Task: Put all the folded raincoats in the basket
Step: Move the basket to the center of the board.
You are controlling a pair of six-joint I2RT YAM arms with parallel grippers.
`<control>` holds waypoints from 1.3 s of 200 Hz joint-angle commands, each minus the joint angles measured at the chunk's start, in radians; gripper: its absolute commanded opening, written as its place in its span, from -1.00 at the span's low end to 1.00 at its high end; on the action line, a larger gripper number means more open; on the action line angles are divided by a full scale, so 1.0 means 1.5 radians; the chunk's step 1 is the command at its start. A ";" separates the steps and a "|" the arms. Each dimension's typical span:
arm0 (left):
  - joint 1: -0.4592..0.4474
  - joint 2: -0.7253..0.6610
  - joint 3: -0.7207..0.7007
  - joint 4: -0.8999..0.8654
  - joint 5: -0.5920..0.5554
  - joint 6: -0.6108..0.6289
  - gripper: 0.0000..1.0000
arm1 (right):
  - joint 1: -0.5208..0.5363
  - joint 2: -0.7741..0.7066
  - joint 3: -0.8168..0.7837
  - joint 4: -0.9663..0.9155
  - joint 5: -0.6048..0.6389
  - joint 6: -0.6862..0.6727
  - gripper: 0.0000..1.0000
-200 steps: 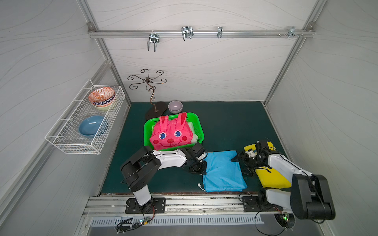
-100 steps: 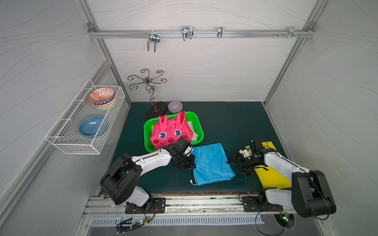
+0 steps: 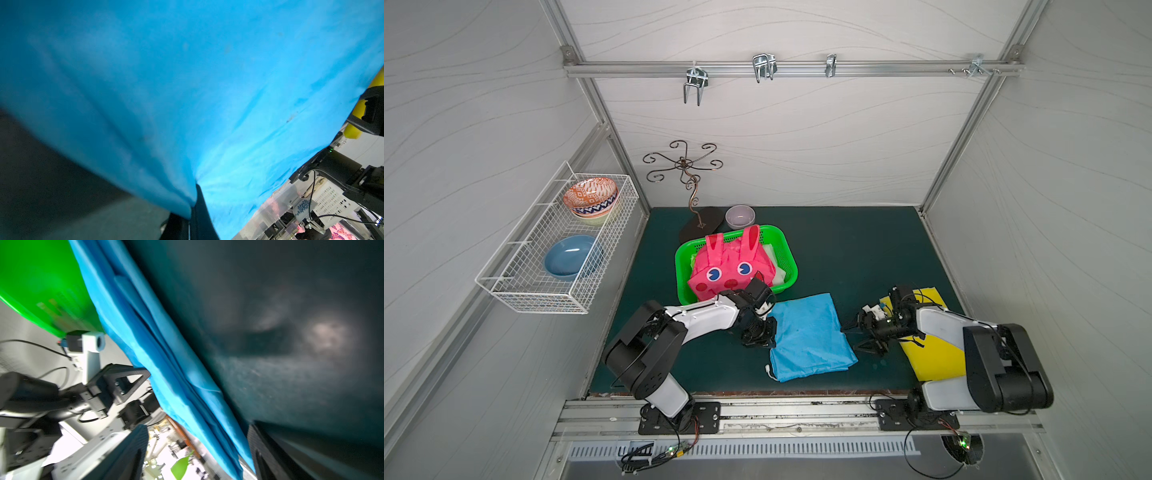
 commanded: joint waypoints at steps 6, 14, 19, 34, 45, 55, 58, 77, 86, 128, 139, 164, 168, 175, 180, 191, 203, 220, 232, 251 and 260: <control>0.011 0.014 0.021 -0.031 -0.010 0.011 -1.00 | 0.053 0.043 -0.009 0.079 -0.008 -0.056 0.61; 0.012 0.023 0.027 -0.036 -0.005 0.016 -1.00 | 0.093 0.054 -0.003 0.087 -0.009 -0.056 0.62; 0.012 0.029 0.031 -0.039 -0.005 0.018 -1.00 | 0.116 0.059 -0.002 0.098 -0.010 -0.055 0.63; 0.013 0.032 0.033 -0.047 -0.021 0.020 -1.00 | 0.148 0.072 -0.016 0.148 -0.031 -0.040 0.63; 0.014 0.028 0.036 -0.057 -0.048 0.022 -1.00 | 0.149 0.073 -0.026 0.181 -0.052 -0.030 0.62; 0.018 0.026 0.041 -0.068 -0.063 0.026 -1.00 | 0.153 0.067 -0.030 0.199 -0.063 -0.023 0.63; 0.019 0.026 0.042 -0.072 -0.065 0.027 -1.00 | 0.154 0.066 -0.031 0.202 -0.065 -0.019 0.63; 0.025 0.023 0.052 -0.107 -0.120 0.023 -1.00 | 0.159 0.055 -0.034 0.223 -0.067 -0.004 0.66; 0.026 0.022 0.063 -0.150 -0.194 0.015 -1.00 | 0.155 0.052 -0.032 0.207 -0.055 -0.009 0.67; 0.028 0.001 0.065 -0.207 -0.305 -0.007 -1.00 | 0.086 0.029 -0.051 0.143 -0.006 -0.031 0.66; 0.028 0.005 0.065 -0.204 -0.292 -0.005 -1.00 | 0.095 0.045 -0.049 0.153 -0.023 -0.030 0.66; 0.028 0.010 0.056 -0.179 -0.245 -0.003 -1.00 | 0.158 0.102 -0.045 0.211 -0.065 -0.004 0.63; 0.028 0.009 0.055 -0.176 -0.242 -0.003 -1.00 | 0.170 0.107 -0.049 0.230 -0.068 0.007 0.63; 0.028 0.008 0.053 -0.173 -0.240 -0.003 -1.00 | 0.185 0.115 -0.054 0.262 -0.068 0.020 0.63; 0.028 0.008 0.053 -0.172 -0.239 -0.003 -1.00 | 0.190 0.120 -0.056 0.278 -0.067 0.026 0.63; 0.027 0.008 0.053 -0.173 -0.236 -0.003 -1.00 | 0.190 0.135 -0.056 0.299 -0.064 0.035 0.64; 0.027 0.009 0.053 -0.173 -0.234 -0.003 -1.00 | 0.187 0.151 -0.053 0.313 -0.063 0.043 0.63; 0.027 0.008 0.053 -0.176 -0.238 -0.004 -1.00 | 0.183 0.161 -0.071 0.365 -0.066 0.075 0.63; 0.028 0.007 0.052 -0.176 -0.239 -0.005 -1.00 | 0.181 0.164 -0.074 0.374 -0.057 0.076 0.63; 0.029 0.006 0.053 -0.179 -0.240 -0.005 -1.00 | 0.146 0.146 -0.079 0.339 -0.025 0.068 0.63; 0.028 0.007 0.054 -0.182 -0.239 -0.005 -1.00 | 0.127 0.131 -0.094 0.355 -0.012 0.089 0.63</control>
